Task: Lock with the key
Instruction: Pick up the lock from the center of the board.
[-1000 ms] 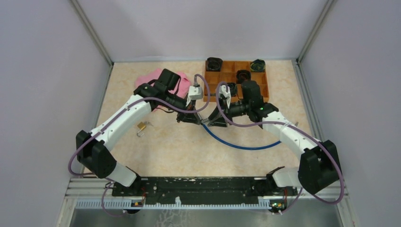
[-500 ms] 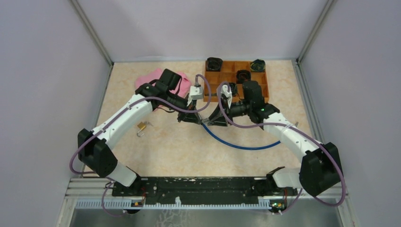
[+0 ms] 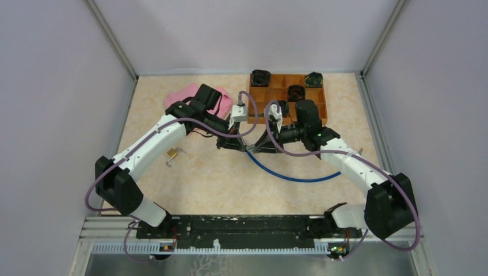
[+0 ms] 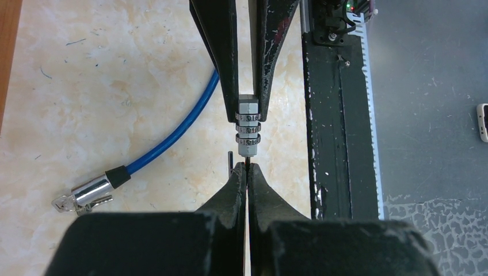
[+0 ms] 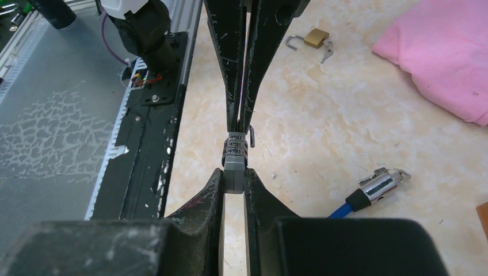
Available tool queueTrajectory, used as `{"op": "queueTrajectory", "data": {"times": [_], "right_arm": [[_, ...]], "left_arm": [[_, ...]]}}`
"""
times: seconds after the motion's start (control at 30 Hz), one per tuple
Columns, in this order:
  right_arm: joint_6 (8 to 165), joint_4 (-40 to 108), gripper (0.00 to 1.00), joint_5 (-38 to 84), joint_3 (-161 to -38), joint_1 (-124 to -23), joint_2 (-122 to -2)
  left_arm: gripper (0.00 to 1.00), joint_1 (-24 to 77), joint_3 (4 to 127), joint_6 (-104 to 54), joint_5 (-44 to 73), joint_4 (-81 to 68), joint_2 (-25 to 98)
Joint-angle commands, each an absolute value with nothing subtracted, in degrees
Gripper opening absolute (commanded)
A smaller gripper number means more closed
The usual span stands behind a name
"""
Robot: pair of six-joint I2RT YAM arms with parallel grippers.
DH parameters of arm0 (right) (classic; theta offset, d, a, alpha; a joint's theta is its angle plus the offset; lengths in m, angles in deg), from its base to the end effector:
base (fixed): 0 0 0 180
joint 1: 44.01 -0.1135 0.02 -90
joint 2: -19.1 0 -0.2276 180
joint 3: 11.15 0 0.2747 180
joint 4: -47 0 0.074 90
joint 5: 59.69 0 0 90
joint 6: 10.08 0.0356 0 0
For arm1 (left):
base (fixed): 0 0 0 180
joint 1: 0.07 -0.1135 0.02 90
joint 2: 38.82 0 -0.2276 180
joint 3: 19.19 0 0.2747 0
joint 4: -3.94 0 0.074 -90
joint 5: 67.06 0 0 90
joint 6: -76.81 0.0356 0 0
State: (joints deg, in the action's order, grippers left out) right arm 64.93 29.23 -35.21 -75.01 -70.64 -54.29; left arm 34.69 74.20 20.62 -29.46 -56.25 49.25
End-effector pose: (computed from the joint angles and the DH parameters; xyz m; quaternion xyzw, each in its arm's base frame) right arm 0.2579 0.1655 0.2454 -0.5183 0.5713 0.5041 0.3884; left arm 0.2640 -0.2176 0.2882 0.5920 0.6317 -0.4232 0.2673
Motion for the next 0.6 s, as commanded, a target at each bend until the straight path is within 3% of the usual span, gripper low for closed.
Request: {"op": "queueTrajectory", "data": {"times": [0.0,0.2,0.33,0.47,0.57], "right_arm": [[66.8,33.7,0.03,-36.4,-74.4,-71.5,-52.3],[69.8,36.9,0.00,-34.8,-73.5,-71.0,-51.9],[79.4,47.4,0.00,-37.8,-71.8,-67.7,-51.5],[91.4,60.8,0.00,-40.3,-68.9,-65.2,-51.2],[98.5,68.4,0.00,-40.9,-68.1,-64.4,-51.5]], "left_arm": [[0.00,35.0,74.2,20.4,-29.8,-55.2,49.7],[0.03,34.9,74.1,20.6,-29.9,-55.3,49.5],[0.26,34.4,74.7,21.4,-31.0,-56.1,49.4],[0.55,31.6,75.4,21.8,-35.4,-55.6,49.1],[0.66,28.5,74.8,19.4,-40.9,-50.8,48.3]]}}
